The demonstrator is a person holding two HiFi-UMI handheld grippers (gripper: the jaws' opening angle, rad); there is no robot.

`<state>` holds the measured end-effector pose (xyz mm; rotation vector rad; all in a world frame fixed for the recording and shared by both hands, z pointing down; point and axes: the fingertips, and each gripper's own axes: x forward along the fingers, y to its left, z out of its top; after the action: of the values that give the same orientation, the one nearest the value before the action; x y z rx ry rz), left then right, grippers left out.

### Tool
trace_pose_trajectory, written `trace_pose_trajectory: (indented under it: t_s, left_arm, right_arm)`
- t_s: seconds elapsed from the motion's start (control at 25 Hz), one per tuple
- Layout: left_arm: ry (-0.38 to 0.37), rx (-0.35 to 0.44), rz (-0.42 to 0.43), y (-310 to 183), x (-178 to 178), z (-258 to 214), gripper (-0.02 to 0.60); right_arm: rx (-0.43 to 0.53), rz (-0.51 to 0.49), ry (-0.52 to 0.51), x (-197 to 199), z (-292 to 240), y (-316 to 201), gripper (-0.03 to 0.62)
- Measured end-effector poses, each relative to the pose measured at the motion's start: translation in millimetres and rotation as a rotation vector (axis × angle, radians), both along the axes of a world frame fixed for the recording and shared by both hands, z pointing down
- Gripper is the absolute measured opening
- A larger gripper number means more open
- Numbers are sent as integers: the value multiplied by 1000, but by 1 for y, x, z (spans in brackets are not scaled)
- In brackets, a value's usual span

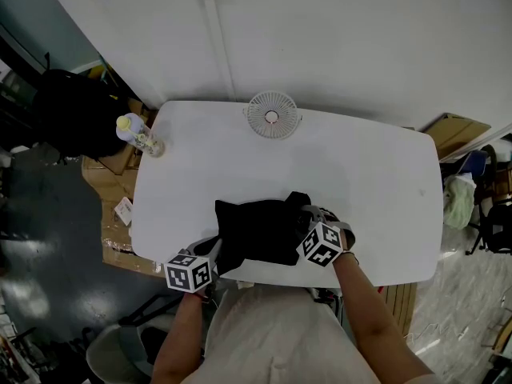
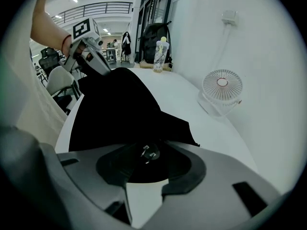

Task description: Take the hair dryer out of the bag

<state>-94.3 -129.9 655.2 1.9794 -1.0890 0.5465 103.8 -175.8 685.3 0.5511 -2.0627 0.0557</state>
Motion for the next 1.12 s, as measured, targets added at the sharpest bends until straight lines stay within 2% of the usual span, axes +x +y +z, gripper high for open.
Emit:
trace_pose_trajectory:
  t_s: [0.24, 0.4, 0.68, 0.92, 1.12]
  left_arm:
    - [5, -1, -9, -2, -1, 0, 23]
    - [2, -12, -32, -2, -5, 1, 23]
    - [-34, -19, -122, -10, -25, -2, 21]
    - [-73, -53, -190, -8, -42, 3, 21]
    - [-79, -56, -200, -8, -41, 3, 21]
  right_arm:
    - [32, -65, 80, 3, 1, 1, 144]
    - [22, -74, 68, 5, -2, 7, 143]
    - [-6, -7, -30, 24, -20, 2, 143]
    - [-5, 34, -14, 54, -21, 4, 143]
    - [-19, 54, -7, 71, -18, 15, 143]
